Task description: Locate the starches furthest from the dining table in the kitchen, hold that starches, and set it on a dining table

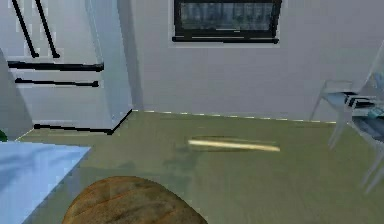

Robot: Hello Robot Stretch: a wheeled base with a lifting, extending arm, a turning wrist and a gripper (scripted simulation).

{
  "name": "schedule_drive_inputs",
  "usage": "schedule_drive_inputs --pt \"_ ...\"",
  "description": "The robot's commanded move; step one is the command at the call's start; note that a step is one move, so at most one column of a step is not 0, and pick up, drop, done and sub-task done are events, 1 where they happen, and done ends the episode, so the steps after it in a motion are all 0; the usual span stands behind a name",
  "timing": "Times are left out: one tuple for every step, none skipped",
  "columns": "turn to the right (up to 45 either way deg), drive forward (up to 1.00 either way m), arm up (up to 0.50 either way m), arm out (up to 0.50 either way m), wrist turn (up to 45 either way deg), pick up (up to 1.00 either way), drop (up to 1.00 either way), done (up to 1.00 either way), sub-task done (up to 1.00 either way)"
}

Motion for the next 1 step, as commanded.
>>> schedule_drive_inputs --pt "-45.0 0.00 0.00 0.00 0.0 0.00 0.00 0.00 0.00"
